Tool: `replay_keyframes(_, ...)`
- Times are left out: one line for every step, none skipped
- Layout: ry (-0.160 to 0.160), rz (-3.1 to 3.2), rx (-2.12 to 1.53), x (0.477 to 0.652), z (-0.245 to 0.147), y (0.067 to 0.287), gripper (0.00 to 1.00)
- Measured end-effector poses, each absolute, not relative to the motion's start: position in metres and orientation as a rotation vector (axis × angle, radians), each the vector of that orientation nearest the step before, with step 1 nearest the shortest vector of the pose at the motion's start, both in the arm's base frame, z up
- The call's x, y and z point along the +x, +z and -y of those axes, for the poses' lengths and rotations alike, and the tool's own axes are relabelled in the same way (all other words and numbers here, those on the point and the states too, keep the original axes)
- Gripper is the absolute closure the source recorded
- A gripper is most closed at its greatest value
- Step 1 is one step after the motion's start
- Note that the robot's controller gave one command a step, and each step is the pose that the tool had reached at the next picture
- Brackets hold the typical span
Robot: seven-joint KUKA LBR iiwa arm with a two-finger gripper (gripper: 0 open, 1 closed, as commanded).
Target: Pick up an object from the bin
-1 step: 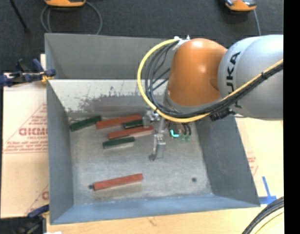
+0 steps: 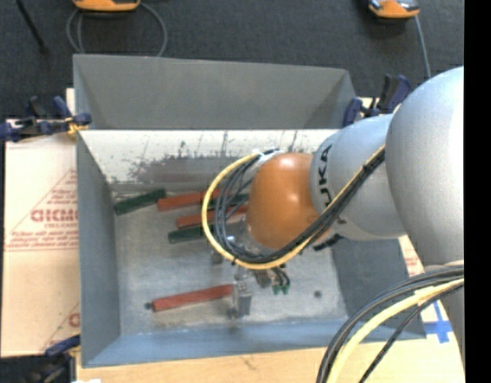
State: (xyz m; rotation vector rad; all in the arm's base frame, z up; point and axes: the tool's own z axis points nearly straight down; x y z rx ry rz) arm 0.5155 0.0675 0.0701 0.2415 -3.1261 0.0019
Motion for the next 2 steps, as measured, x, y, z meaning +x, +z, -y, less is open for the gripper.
replay_keyframes(-0.001,3.135,0.236,0.518,-0.068,0.074,1.0)
replay_keyframes(-0.004,3.148,0.185,0.524,-0.089,0.22,1.0)
